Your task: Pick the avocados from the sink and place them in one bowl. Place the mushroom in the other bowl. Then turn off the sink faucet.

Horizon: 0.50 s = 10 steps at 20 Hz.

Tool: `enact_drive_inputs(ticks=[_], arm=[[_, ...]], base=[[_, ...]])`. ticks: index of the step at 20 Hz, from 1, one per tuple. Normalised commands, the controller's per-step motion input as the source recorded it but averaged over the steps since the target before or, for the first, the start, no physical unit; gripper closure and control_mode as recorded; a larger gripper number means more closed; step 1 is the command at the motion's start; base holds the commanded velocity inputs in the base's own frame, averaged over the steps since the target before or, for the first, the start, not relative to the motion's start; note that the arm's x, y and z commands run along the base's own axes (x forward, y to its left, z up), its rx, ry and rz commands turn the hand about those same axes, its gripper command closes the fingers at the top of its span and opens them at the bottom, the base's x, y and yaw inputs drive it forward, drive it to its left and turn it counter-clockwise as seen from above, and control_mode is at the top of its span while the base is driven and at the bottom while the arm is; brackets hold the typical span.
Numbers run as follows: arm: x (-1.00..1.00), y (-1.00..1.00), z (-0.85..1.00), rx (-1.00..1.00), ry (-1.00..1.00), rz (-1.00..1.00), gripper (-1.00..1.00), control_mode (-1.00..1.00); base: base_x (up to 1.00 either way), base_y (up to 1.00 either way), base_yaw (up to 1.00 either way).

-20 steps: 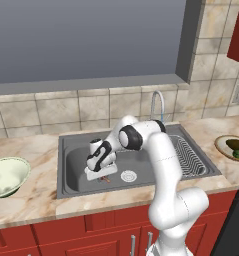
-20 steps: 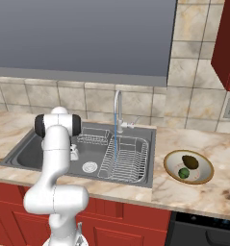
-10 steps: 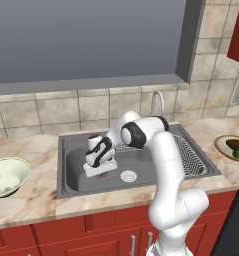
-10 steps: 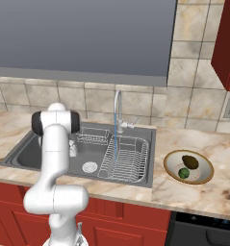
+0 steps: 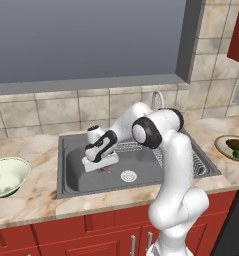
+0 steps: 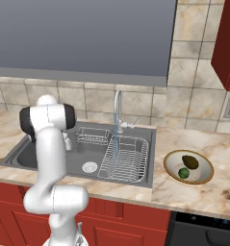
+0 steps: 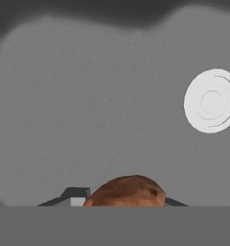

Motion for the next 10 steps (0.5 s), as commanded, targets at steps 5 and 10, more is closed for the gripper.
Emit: enact_drive_inputs(ticks=[5, 10], arm=[[-0.60, 0.00, 0.67, 0.00, -0.06, 0.00, 1.00, -1.00], [-0.53, 0.00, 0.75, 0.00, -0.05, 0.00, 1.00, -1.00]], base=[[0.00, 0.00, 0.00], [0.00, 0.00, 0.00]])
